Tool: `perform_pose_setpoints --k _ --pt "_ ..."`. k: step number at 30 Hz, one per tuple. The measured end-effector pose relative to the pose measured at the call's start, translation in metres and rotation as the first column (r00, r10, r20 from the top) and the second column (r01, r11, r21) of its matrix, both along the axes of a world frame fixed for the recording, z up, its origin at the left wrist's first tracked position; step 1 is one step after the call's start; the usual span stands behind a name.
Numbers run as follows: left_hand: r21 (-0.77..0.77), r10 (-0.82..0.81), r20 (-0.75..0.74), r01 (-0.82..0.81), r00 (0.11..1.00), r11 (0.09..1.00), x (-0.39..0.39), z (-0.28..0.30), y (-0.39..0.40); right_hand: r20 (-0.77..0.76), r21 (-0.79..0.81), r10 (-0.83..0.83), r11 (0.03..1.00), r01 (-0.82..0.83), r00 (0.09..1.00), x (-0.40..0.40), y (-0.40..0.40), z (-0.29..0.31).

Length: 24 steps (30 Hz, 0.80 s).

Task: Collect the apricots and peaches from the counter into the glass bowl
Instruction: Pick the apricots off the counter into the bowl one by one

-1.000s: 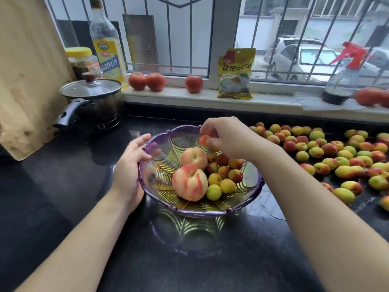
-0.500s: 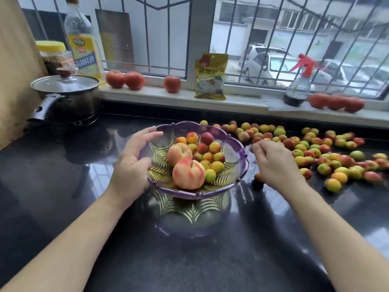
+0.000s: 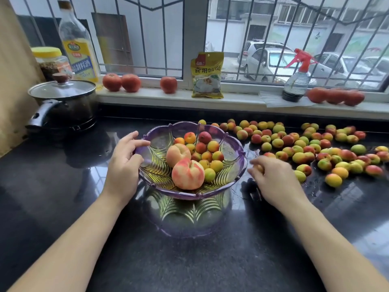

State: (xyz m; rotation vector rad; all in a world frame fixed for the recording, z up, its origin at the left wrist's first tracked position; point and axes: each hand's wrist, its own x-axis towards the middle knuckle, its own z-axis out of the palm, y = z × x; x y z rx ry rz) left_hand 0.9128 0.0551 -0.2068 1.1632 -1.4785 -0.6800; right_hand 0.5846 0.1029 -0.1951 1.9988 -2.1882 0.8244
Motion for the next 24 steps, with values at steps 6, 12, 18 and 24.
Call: perform_pose_setpoints --k 6,12,18,24 --pt "-0.256 -0.061 0.27 0.132 0.961 0.958 -0.005 -0.003 0.004 0.527 -0.339 0.303 0.932 -0.131 0.794 0.019 0.01 0.034" --pt "-0.43 0.002 0.268 0.118 0.964 0.895 -0.012 0.001 0.011 0.364 -0.182 0.359 0.932 -0.312 0.86 0.047 0.006 0.02" --pt "-0.303 0.035 0.086 -0.008 0.996 0.953 -0.001 -0.004 0.0 0.342 -0.34 0.297 0.923 -0.177 0.892 0.032 0.01 0.021" --pt "-0.306 0.103 0.194 -0.04 0.976 0.951 -0.009 -0.005 0.001 0.186 0.059 -0.14 0.99 0.132 0.972 -0.022 -0.003 0.003"
